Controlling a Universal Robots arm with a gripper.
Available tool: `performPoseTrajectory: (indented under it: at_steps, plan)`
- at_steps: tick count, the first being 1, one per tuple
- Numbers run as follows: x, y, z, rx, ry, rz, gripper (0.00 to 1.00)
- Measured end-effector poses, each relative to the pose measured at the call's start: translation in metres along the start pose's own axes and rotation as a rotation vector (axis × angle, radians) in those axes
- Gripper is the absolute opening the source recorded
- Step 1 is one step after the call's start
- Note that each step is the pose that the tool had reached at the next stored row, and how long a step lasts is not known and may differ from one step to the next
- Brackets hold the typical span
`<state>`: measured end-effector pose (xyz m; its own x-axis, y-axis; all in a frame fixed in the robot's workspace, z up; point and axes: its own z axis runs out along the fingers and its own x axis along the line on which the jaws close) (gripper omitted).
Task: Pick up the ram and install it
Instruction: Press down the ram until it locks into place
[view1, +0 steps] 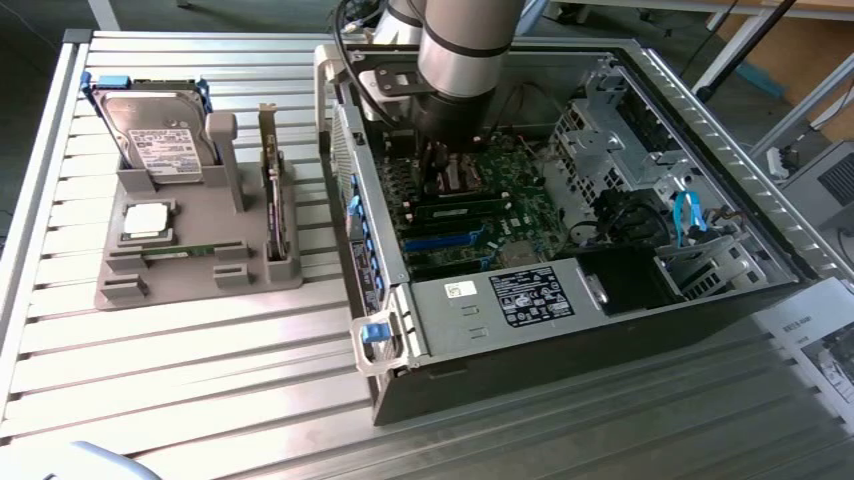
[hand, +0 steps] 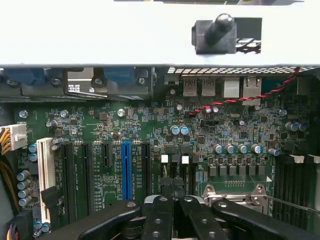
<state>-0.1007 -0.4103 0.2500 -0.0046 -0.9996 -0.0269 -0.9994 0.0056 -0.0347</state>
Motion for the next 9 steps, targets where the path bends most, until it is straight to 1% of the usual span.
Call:
performPoseTrajectory:
  at_steps: [9]
  plan:
    - [0.0001,0.0002,0.0060,0.0000,-0.0001,0.000,0.10]
